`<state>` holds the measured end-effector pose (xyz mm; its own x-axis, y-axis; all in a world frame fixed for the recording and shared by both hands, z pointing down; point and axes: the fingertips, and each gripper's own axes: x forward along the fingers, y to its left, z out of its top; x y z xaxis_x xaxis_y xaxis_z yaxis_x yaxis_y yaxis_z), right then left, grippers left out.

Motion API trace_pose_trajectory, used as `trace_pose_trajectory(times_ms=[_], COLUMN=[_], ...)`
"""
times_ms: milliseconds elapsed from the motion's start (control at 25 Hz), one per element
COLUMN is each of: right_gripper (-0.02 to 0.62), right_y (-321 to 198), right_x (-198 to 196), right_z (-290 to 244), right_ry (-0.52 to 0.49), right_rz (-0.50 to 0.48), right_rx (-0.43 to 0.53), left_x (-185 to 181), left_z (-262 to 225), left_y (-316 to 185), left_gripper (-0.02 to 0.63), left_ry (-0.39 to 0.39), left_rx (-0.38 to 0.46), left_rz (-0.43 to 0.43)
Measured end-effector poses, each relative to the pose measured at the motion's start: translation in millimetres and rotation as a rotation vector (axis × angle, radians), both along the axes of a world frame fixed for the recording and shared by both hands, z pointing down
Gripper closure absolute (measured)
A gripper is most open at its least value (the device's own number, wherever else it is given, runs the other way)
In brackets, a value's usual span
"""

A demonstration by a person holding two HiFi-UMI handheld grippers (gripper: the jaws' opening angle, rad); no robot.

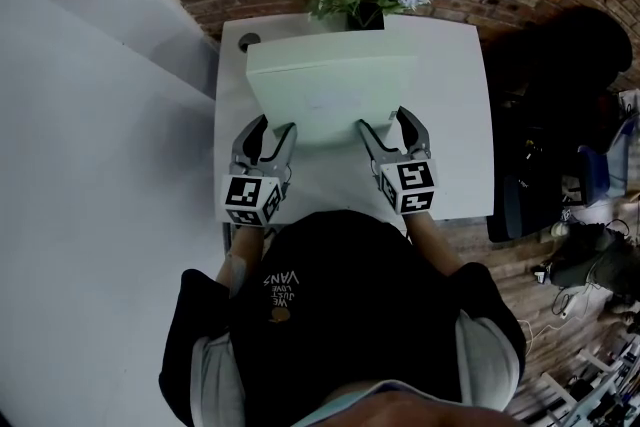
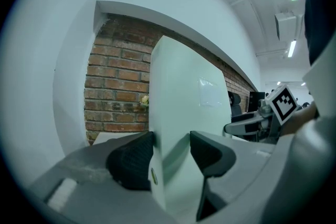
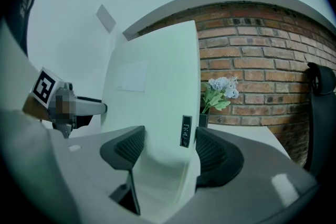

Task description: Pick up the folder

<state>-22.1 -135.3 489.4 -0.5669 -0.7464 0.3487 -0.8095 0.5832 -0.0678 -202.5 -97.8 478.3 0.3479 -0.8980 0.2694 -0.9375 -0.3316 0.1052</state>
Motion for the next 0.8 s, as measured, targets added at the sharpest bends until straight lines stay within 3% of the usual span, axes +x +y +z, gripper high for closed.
trace_pose_trajectory(times_ms=[800], right_gripper=[0.296], right_y=[5.9], right_x=[6.9], right_z=[0.1], right_ry=[0.007], right_rz=[0.019], right_rx=[-0.001], left_x=[5.9], left_z=[-1.1], left_y=[2.5], left_gripper=[0.385], left_ry=[0.002], left_rx=[0.006], left_rz=[0.019])
